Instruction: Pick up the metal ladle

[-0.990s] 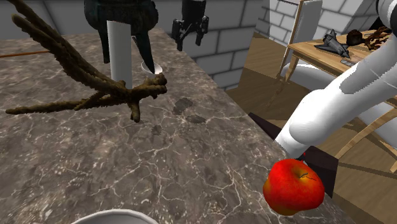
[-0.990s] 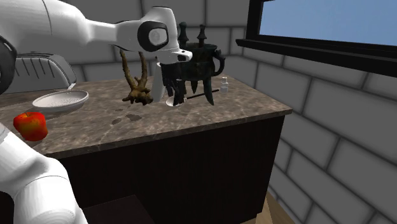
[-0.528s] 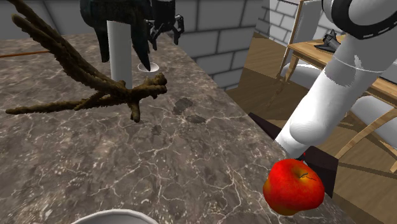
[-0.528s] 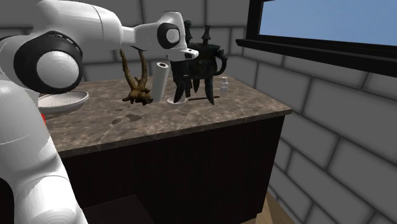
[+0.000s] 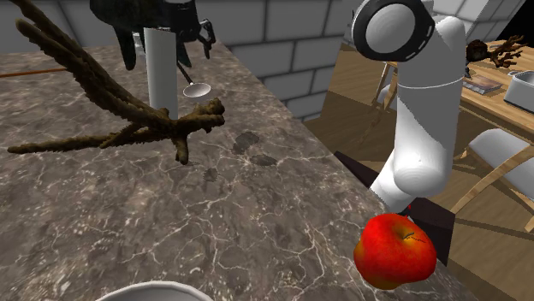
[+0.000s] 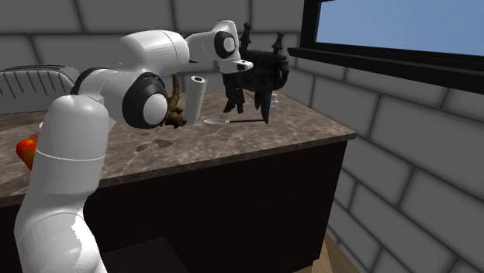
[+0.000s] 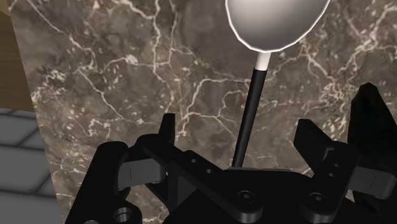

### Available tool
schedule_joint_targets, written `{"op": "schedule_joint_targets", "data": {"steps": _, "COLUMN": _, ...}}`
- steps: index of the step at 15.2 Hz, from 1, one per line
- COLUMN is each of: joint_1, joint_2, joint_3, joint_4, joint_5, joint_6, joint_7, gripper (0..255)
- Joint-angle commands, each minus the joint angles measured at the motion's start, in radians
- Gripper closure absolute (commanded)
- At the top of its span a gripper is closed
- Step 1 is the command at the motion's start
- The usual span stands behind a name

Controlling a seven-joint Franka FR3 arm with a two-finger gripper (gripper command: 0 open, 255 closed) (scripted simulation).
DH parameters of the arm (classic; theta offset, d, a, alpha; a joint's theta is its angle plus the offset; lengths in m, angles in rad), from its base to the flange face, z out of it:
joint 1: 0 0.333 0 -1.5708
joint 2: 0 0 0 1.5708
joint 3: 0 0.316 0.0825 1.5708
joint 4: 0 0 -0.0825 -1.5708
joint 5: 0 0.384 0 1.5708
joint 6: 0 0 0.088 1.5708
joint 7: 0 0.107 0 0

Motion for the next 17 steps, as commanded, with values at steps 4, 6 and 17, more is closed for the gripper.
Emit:
{"op": "schedule_joint_targets", "data": {"steps": 4, "joint_1": 0.009, "joint_2": 0.038, "joint_3": -0.007, "joint_4": -0.004, "joint_5": -0.013, "joint_6": 0.031, "joint_7": 0.028, "gripper": 0}}
{"op": "schedule_joint_targets", "data": {"steps": 6, "joint_1": 0.004, "joint_2": 0.031, "joint_3": -0.007, "joint_4": -0.044, "joint_5": -0.012, "joint_6": 0.062, "joint_7": 0.032, "gripper": 0}}
{"op": "schedule_joint_targets", "data": {"steps": 17, "joint_1": 0.001, "joint_2": 0.028, "joint_3": -0.007, "joint_4": -0.067, "joint_5": -0.012, "joint_6": 0.083, "joint_7": 0.034, "gripper": 255}}
